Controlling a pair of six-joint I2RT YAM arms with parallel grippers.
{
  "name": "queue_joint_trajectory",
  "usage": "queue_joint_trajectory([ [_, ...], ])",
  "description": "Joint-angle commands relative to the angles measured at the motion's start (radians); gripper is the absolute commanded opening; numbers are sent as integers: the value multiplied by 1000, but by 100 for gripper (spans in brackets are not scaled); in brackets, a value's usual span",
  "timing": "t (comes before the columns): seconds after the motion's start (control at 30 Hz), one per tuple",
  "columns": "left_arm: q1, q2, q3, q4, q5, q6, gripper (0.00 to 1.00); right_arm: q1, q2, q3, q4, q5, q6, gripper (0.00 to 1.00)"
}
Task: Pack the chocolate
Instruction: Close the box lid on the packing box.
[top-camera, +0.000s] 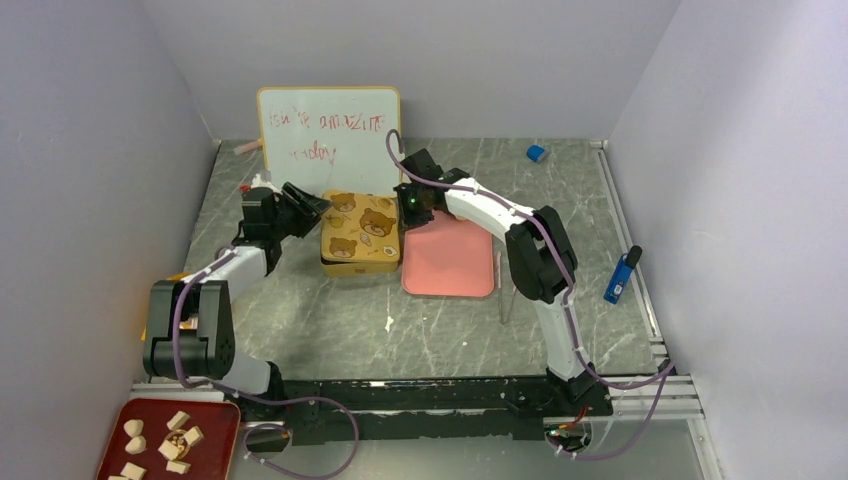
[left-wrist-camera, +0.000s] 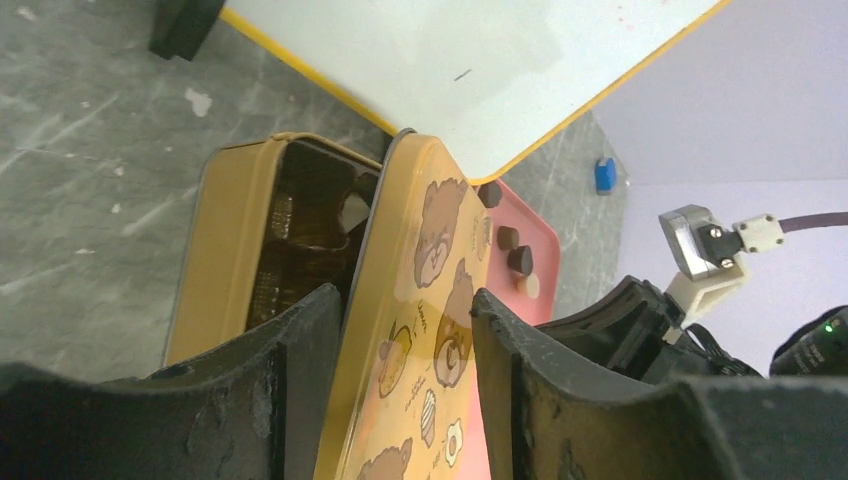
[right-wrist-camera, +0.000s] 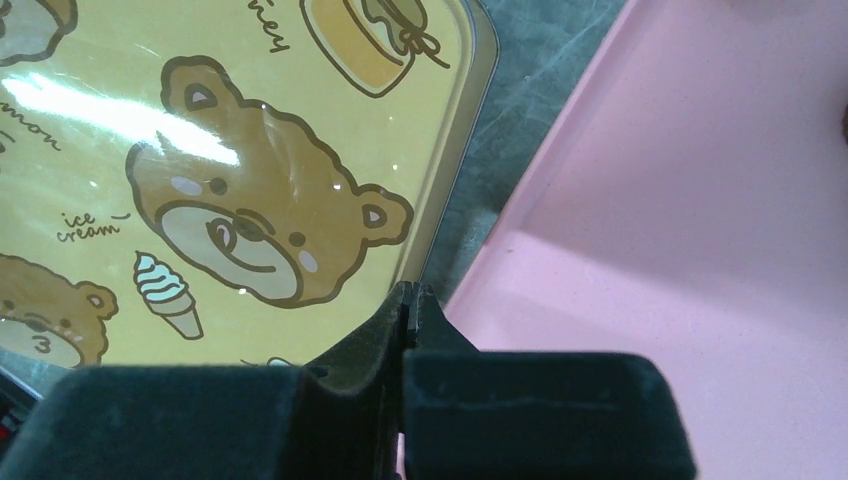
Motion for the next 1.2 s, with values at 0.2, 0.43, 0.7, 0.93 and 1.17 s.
queue_joint_trajectory([
  [0.2,11,-86,55,-148,-111,76,54,17,14,67,5,1,-15,0],
  [0.43,11,-95,45,-178,-151,89,54,19,18,75,1,3,-18,0],
  [0.7,11,-87,8,-186,-171,98,54,21,19,74,-1,1,-24,0],
  [0.93,11,-49,-12,-164,-158,96,53,22,28,78,-9,15,-28,0],
  [1.17,11,-31,-21,-153,-150,97,52,22,27,77,-15,25,-33,0],
])
